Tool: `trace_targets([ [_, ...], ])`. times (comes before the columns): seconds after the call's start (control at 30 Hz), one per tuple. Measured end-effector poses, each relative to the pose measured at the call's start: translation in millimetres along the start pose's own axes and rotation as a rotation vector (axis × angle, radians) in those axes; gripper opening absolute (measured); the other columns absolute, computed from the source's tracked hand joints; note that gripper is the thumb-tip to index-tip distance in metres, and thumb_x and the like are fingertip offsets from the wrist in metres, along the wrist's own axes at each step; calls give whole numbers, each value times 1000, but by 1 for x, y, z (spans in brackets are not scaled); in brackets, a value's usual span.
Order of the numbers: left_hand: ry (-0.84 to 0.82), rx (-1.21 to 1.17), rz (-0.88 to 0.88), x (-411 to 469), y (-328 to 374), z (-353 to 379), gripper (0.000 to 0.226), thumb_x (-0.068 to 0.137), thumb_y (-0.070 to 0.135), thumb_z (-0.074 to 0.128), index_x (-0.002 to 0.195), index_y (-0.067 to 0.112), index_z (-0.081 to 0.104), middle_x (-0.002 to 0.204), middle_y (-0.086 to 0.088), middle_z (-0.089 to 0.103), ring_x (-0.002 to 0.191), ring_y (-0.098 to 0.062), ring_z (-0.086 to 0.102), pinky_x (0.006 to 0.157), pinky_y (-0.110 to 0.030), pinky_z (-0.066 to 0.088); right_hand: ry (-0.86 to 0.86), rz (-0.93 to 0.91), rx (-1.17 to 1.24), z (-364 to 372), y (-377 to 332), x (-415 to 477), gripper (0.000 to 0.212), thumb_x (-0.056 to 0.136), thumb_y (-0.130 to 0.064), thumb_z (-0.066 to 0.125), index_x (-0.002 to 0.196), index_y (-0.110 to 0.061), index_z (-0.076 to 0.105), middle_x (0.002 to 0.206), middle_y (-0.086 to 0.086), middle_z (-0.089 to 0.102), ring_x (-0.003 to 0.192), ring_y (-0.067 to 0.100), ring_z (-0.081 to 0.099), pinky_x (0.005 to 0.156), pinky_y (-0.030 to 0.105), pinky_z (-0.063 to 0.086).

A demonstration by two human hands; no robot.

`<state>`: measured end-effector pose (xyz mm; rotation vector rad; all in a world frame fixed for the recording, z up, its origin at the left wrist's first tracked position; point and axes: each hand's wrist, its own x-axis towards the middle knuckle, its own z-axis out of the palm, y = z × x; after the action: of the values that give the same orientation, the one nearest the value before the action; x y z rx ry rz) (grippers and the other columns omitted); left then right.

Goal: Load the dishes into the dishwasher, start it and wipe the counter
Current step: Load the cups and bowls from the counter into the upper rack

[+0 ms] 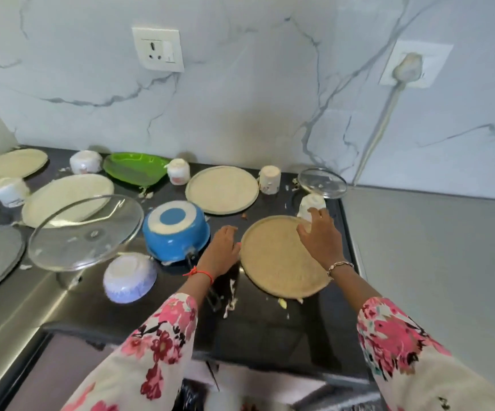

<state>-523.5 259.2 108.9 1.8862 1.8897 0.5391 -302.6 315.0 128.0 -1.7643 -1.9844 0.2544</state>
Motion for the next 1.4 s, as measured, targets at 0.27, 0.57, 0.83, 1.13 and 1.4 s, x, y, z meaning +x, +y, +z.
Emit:
trace_targets([
  [0.27,22,62,-129,57,-14,38,55,100,34,29,145,5,19,153,-12,14,143,-27,6,118,-37,3,-27,255,14,21,12,68,68,84,-42,62,135,-7,33,133,19,39,115,38,48,81,44,48],
  [0.57,114,40,-91,59,-27,53,66,89,44,10,147,13,17,157,-4,10,145,-16,-1,113,-27,-9,-33,380,-16,38,1,85,73,85,-33,63,138,-5,23,129,26,40,108,42,53,82,42,49],
  [0.83,122,6,-108,56,-23,49,51,100,35,26,147,14,20,156,-3,12,145,-15,1,116,-28,-5,-9,322,49,27,-2,82,75,85,-30,64,141,-5,22,133,23,39,111,42,51,83,42,48],
  [1.13,129,26,-85,12,-5,30,49,99,21,37,143,3,26,152,-12,23,144,-23,14,117,-32,11,-23,161,168,-2,-17,23,78,78,-29,70,138,-9,24,129,21,42,108,39,52,82,45,50],
  [1.4,186,14,113,-140,-1,50,46,89,9,51,134,3,41,142,-14,40,136,-25,31,114,-26,15,-73,68,218,-20,-33,-110,69,74,-23,72,131,-11,35,127,15,39,112,35,47,85,38,45],
])
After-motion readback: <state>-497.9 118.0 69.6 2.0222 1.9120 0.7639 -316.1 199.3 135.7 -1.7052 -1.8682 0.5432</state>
